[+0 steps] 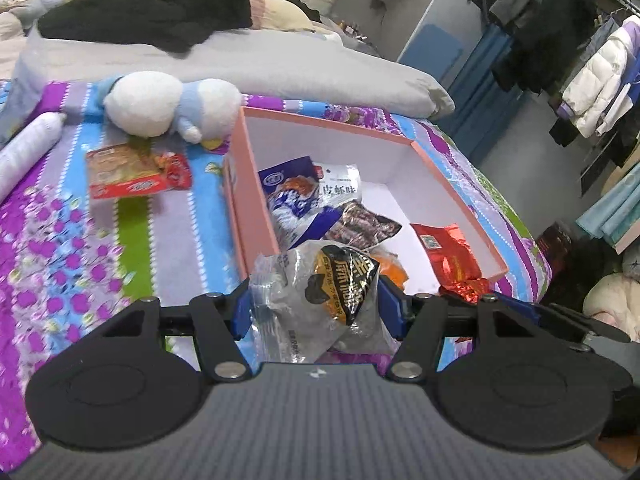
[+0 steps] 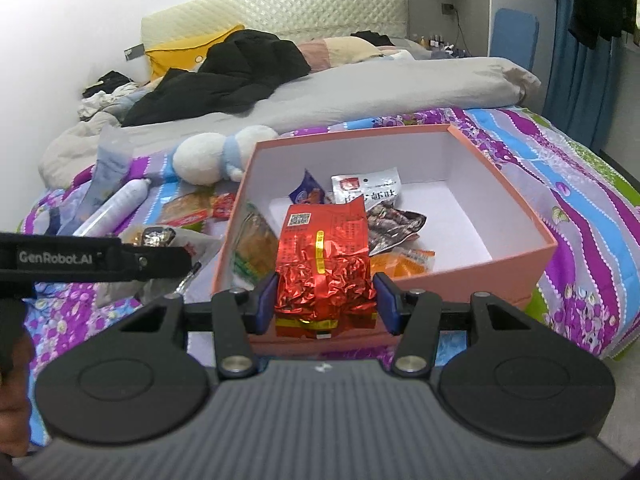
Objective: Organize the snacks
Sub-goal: 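Carry the clear bag and red foil packet over the pink box with both tools, then open both grippers to drop the two snacks into the pink box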
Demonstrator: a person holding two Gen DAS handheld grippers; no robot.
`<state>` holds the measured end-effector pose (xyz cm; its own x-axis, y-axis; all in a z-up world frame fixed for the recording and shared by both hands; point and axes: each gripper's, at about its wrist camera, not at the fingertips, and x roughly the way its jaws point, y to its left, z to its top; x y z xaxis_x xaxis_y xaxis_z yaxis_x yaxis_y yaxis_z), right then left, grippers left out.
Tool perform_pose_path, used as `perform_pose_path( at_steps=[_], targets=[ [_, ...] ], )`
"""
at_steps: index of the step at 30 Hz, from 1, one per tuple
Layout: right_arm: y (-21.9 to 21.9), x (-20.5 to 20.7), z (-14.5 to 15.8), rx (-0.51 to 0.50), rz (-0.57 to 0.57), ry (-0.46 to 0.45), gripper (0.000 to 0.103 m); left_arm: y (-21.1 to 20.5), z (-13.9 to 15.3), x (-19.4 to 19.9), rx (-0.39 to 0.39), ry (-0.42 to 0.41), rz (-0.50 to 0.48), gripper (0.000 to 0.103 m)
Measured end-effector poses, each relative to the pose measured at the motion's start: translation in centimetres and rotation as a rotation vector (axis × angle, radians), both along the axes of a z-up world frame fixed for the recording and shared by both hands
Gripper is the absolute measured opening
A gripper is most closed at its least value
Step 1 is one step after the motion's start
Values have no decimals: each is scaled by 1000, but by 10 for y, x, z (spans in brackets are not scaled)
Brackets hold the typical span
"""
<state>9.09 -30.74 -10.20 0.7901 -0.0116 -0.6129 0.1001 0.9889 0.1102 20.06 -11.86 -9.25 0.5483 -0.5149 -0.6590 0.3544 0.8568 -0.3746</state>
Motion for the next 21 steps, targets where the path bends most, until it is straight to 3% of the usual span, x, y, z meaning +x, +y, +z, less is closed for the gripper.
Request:
perform_pose_path(
  at_steps=[13,21],
  targets=[
    [-44,83,-21,12,23,63,54,-63,-22,81,49,64,-43,67],
    [-56,107,-46,61,18,125,55,-84,-35,101,113,88,-65,67]
  ],
)
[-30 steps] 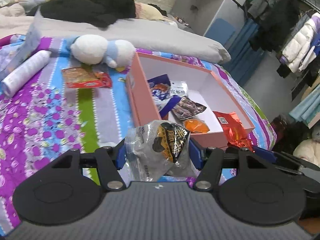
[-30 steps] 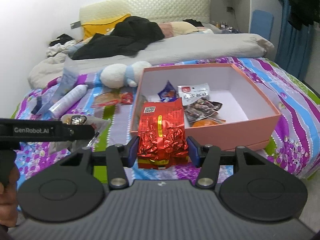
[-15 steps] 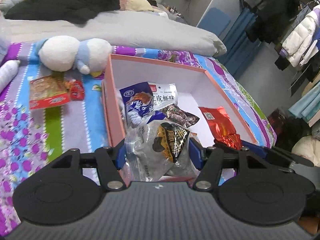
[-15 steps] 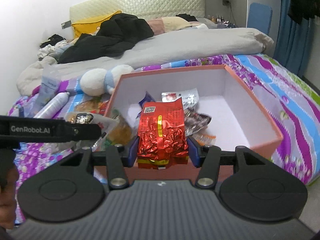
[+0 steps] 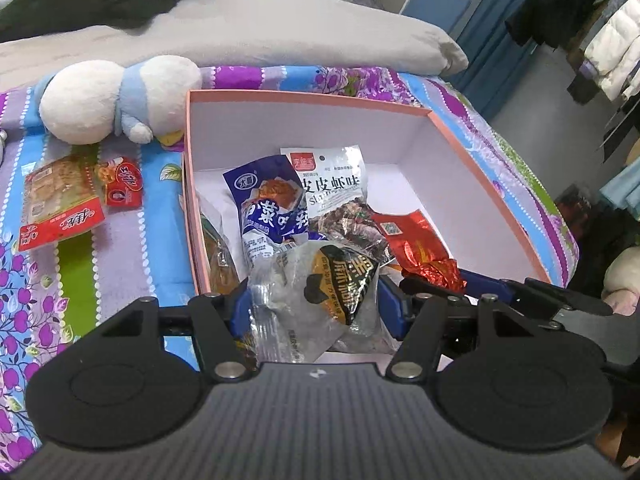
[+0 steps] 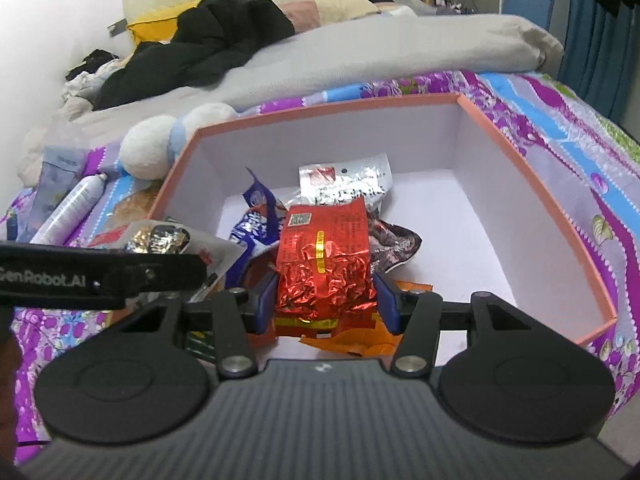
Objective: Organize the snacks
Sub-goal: 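Open both grippers to drop the two snacks into the pink box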
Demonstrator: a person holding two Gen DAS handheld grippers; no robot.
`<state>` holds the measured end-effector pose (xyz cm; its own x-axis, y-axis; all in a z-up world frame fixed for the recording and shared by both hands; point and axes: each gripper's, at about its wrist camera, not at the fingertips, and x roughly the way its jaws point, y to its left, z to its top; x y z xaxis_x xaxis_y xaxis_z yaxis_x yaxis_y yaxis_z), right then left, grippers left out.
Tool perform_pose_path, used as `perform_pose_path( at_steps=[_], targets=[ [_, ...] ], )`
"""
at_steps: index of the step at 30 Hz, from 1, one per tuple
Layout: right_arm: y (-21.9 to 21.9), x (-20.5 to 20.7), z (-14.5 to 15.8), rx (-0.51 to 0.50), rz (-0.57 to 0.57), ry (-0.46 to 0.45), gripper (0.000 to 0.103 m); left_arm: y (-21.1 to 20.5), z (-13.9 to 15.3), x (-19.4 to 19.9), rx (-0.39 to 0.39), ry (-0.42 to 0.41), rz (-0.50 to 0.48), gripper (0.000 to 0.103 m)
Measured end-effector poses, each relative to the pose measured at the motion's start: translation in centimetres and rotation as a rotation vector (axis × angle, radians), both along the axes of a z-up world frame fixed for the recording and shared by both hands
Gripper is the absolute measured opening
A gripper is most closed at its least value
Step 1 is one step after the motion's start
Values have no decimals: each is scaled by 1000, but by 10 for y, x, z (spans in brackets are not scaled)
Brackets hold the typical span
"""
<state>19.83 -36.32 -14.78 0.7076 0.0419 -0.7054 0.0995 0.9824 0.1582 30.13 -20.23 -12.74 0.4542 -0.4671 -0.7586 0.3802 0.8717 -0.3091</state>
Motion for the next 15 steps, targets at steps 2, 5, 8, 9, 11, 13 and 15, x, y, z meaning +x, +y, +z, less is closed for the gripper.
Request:
perform_pose_path(
  at_steps=[2,5,8,9,11,13,15],
  targets=[
    [-3,0,-4,24,-5,6,55,0,2,-2,0,-14,-5,68],
    [-4,-2,-9,33,-17,10,55,-1,10,-10,4,-65,-22,77],
    [-6,-7,-8,60,-42,6,59,-1,17,-13,8,-73,-19,79],
    [-6,-11,-6,67,-43,-9,59,0,20,-15,3,-79,-15,79],
    [-5,-20,1,67,-51,-35,59,3,27,-21,-1,-99,-5,79],
    [-3,-28,8,64,-44,-50,59,7,35,-27,-9,-117,4,79],
    [-2,-37,15,62,-43,-64,59,13,43,-36,-22,-138,8,79]
  ],
)
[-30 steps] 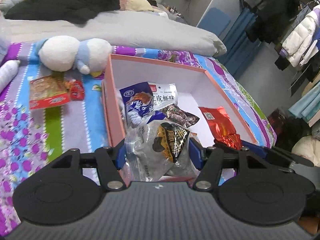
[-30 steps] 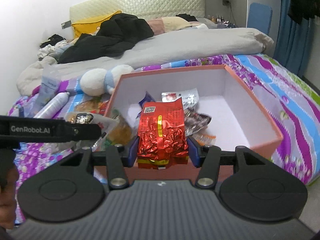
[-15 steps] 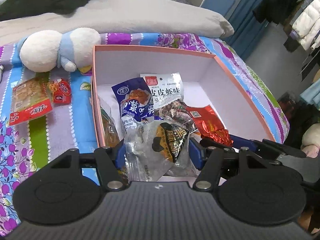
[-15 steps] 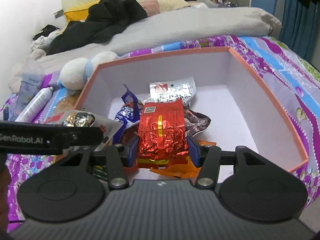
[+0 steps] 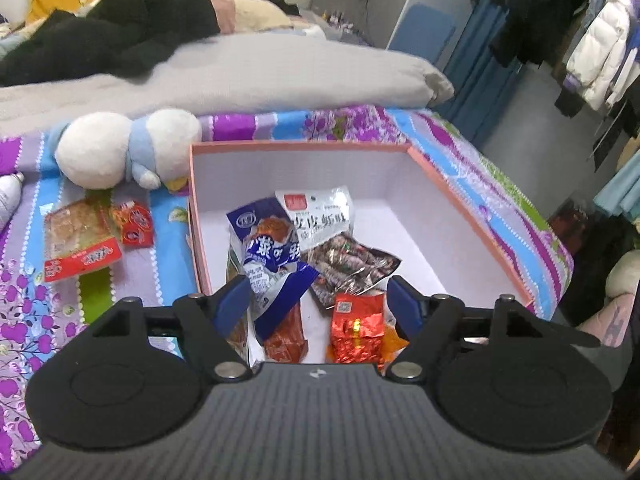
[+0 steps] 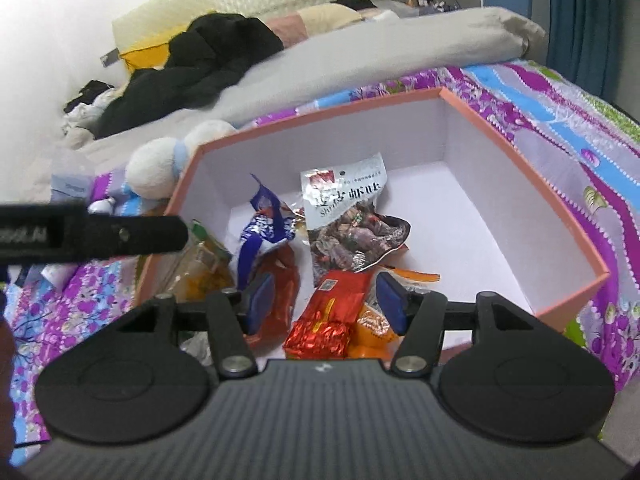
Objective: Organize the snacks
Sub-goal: 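Open both grippers to drop the two snacks into the pink box, then move both open tools back away from the pink box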
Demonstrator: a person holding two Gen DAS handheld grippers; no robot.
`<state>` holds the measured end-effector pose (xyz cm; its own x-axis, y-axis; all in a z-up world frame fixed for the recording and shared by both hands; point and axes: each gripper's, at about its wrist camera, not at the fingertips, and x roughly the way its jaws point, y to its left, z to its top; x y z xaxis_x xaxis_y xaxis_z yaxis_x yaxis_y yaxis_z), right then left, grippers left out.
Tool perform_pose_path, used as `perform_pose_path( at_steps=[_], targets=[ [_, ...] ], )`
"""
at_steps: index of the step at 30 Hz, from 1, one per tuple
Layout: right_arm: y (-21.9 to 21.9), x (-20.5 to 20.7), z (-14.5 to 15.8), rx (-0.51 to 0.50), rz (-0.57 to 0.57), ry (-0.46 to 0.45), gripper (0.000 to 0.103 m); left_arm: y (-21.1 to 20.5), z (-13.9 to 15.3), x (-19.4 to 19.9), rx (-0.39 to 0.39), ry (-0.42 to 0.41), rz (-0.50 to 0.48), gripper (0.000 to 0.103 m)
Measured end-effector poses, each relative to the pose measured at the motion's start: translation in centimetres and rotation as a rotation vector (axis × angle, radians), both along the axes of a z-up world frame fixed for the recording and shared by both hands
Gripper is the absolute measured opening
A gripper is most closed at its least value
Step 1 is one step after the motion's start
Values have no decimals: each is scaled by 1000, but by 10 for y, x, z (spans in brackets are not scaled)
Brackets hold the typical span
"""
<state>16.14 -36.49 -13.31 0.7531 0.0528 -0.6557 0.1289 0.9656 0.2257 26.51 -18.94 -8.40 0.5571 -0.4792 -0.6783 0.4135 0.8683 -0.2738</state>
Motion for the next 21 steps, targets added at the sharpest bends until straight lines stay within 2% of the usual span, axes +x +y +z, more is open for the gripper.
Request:
perform_pose_path(
  at_steps=[11,21],
  targets=[
    [29,-61,39,-24,0,-125,59,52,40,-71,-33,-119,20,79],
    [58,-102,47,-31,28,-182,59,99,52,-126,-65,-156,73,79]
  ],
)
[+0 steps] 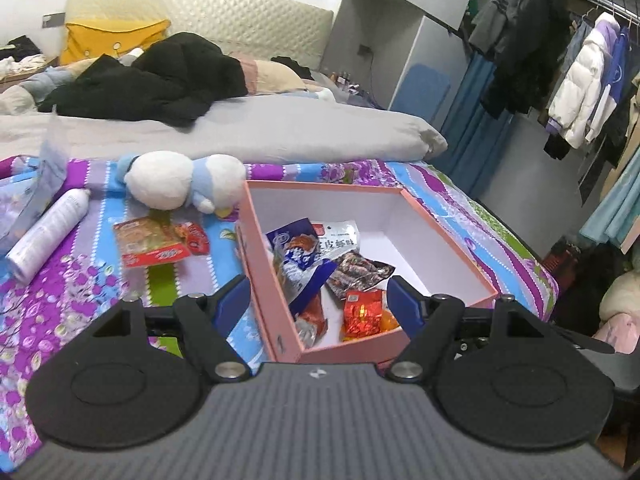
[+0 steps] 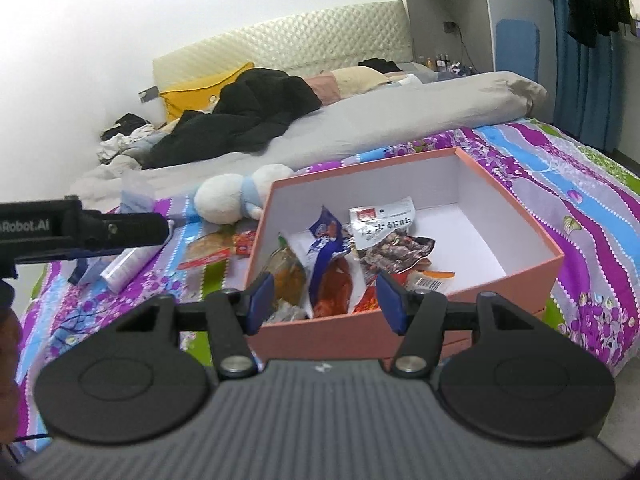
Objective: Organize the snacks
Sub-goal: 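Move both open tools back away from the pink box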
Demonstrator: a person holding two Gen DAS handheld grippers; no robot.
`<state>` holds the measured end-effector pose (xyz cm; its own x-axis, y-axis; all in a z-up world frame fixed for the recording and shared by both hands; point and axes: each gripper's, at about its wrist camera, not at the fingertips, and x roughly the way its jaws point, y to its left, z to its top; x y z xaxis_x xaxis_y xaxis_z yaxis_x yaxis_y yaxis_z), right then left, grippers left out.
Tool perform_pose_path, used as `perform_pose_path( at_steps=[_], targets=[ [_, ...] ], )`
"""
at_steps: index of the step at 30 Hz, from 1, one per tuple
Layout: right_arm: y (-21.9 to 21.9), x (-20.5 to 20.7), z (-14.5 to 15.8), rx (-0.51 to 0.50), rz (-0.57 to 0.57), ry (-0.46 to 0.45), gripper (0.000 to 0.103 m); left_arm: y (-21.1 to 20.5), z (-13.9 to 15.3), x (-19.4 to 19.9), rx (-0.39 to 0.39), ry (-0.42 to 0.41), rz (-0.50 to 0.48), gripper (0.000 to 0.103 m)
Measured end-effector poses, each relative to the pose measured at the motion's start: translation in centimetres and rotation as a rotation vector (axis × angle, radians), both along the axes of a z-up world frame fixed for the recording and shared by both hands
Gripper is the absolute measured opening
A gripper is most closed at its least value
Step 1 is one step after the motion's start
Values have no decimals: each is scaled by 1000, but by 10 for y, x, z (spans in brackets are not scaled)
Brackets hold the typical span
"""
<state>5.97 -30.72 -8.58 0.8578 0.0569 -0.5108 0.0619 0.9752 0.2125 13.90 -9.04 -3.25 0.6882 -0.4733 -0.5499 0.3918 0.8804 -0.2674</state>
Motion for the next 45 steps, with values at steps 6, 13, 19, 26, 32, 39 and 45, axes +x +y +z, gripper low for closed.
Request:
perform_pose_path(
  at_steps=[6,13,19,26,32,39,45],
  targets=[
    [22,-19,3,-12,21,-21,59,28,0,-26,4,0,31,79],
    [60,-34,4,-3,71,-26,59,70,-2,-51,11,18,82,79],
    [91,-42,5,-14,154,-31,59,97,-13,-61,-5,40,142,79],
    [114,-50,-3,-39,185,-15,59,115,-28,-67,-13,58,175,79],
    [130,-50,-14,-65,201,3,59,132,-45,-66,-32,83,195,80],
    [142,-44,-34,-59,190,28,59,151,-67,-55,-4,113,209,81],
    [152,-29,-46,-40,210,50,59,165,-84,-35,4,134,260,81]
  ],
)
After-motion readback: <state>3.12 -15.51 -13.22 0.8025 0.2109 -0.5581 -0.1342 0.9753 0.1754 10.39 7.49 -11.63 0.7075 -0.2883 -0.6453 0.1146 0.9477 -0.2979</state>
